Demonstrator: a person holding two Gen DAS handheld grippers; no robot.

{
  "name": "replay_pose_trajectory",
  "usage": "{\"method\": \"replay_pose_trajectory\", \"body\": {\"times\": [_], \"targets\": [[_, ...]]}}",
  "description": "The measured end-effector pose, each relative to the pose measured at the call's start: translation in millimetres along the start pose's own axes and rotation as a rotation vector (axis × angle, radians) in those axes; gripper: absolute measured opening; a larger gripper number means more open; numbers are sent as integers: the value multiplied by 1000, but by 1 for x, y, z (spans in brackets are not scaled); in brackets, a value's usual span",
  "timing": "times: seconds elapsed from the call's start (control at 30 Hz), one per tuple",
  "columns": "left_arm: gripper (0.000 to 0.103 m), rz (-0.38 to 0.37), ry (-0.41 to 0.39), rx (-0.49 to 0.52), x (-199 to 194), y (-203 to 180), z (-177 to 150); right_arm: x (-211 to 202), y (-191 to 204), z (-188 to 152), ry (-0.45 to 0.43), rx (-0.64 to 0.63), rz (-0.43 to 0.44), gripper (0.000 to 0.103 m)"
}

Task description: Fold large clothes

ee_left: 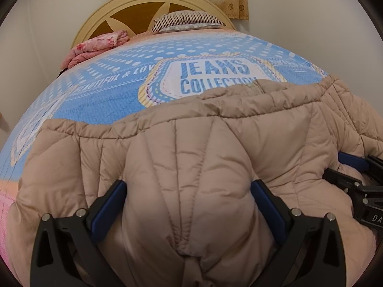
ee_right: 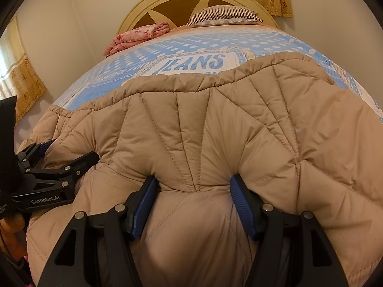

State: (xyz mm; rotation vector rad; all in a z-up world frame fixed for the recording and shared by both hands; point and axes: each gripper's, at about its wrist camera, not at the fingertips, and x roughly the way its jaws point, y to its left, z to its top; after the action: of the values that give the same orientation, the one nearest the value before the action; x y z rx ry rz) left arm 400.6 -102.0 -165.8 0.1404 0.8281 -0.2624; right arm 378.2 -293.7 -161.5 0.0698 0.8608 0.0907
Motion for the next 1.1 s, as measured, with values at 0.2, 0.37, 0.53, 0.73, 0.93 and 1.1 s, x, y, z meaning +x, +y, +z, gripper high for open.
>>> {"method": "replay_pose_trajectory", "body": {"times": [0.2, 0.37, 0.53, 0.73, 0.93, 1.1], "targets": [[103, 1, 0, 0, 0, 0, 0, 1, 3, 1, 1, -8, -13, 64], [103, -3, -3, -4, 1, 0, 0, 2, 5, -1, -2, -11, -19, 64], [103, -2, -3, -7, 2, -1, 0, 2, 6, -1, -6, -12, -23, 64], [103, 0, 0, -6, 2, 0, 0, 2, 7, 0, 0, -17, -33, 64], [103, 7, 5, 0, 3, -2, 1, 1, 10, 0, 1, -30, -53, 64], [103, 8, 4, -2, 4, -1, 1, -31, 22, 9, -45, 71, -47, 65]]}}
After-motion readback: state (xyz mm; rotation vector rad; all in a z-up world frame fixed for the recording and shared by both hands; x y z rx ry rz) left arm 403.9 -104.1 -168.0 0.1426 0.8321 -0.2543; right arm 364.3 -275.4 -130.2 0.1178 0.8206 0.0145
